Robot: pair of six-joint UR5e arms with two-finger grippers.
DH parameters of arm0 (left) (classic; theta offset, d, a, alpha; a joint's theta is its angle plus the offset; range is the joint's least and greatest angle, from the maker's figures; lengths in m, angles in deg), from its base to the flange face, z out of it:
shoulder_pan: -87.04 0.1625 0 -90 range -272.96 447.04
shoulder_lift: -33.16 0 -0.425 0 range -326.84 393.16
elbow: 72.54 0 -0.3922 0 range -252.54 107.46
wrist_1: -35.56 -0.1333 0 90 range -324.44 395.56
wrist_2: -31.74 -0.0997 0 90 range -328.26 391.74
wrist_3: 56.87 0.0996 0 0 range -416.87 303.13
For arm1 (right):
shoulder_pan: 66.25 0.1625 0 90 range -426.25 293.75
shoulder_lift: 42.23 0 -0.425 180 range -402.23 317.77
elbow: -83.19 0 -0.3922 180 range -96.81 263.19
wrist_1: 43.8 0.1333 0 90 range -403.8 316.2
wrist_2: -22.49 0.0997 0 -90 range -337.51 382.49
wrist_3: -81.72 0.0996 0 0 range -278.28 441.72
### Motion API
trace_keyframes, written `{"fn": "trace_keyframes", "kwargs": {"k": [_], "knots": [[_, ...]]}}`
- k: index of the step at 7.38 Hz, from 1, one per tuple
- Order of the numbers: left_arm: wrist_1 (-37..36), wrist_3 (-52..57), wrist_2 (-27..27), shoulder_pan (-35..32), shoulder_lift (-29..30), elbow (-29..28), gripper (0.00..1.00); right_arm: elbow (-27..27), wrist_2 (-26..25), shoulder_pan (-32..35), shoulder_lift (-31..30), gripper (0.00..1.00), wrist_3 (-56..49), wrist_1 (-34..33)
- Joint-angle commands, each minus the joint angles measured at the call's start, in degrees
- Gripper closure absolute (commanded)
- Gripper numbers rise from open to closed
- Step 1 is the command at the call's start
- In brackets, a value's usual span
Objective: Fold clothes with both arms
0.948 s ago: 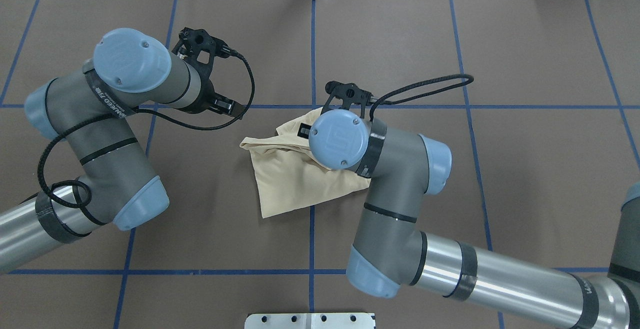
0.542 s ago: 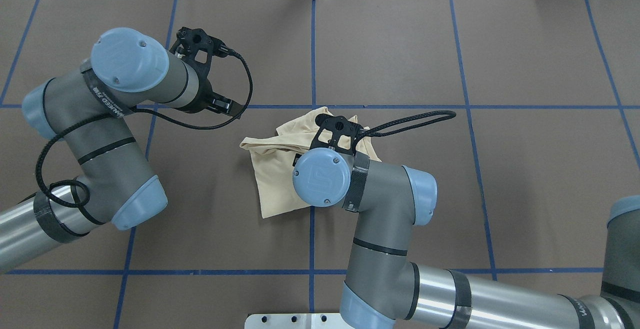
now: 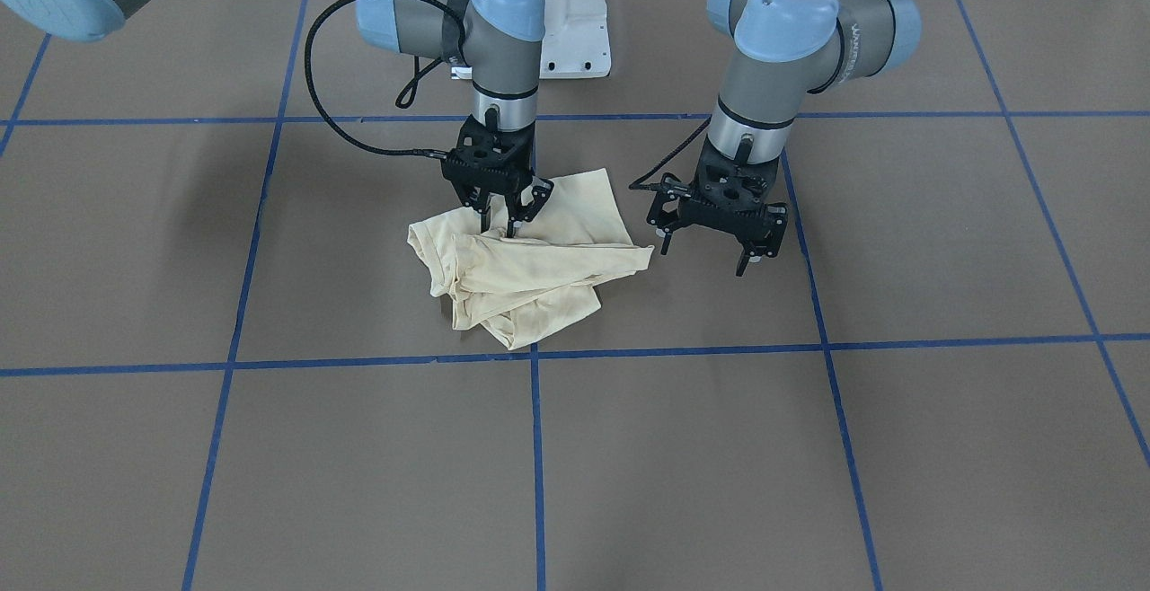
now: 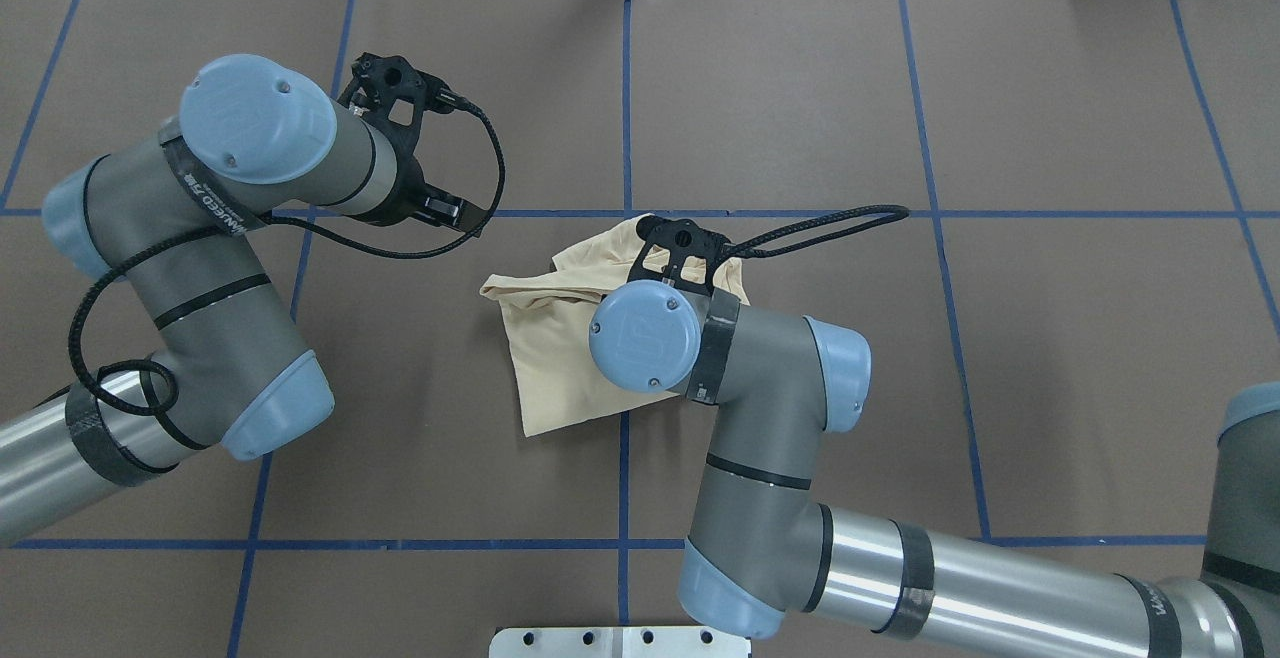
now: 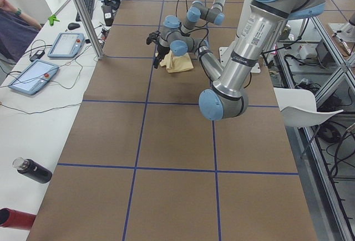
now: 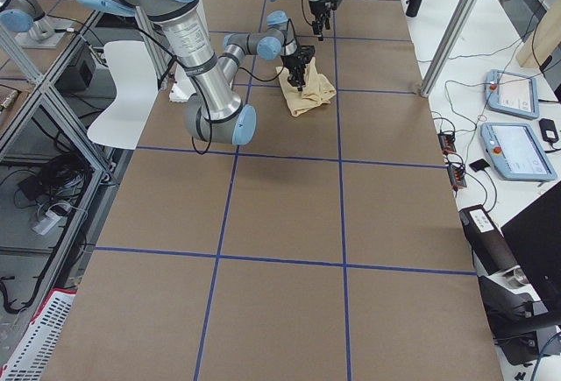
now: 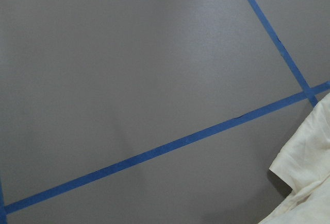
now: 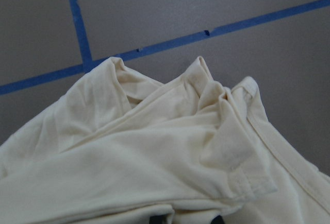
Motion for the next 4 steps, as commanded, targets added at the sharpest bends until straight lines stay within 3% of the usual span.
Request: {"fn": "trace_keyframes", "kwargs": {"k": [1, 2, 3, 4], "knots": [[0.0, 0.0, 0.0, 0.0, 0.0, 0.1, 0.0, 10.0, 0.1, 5.2, 4.3, 0.68, -2.7, 5.8], [0.0, 0.0, 0.0, 0.0, 0.0, 0.2, 0.0, 16.5, 0.1, 8.8, 7.9, 0.83, -5.4, 9.7], [0.0, 0.0, 0.1, 0.0, 0.0, 0.2, 0.0, 20.9, 0.1, 11.9, 10.3, 0.91, -9.1, 12.3], [0.0, -0.1, 0.1, 0.0, -0.1, 0.5, 0.0, 23.6, 0.1, 13.2, 10.8, 0.89, -9.5, 16.0]]}}
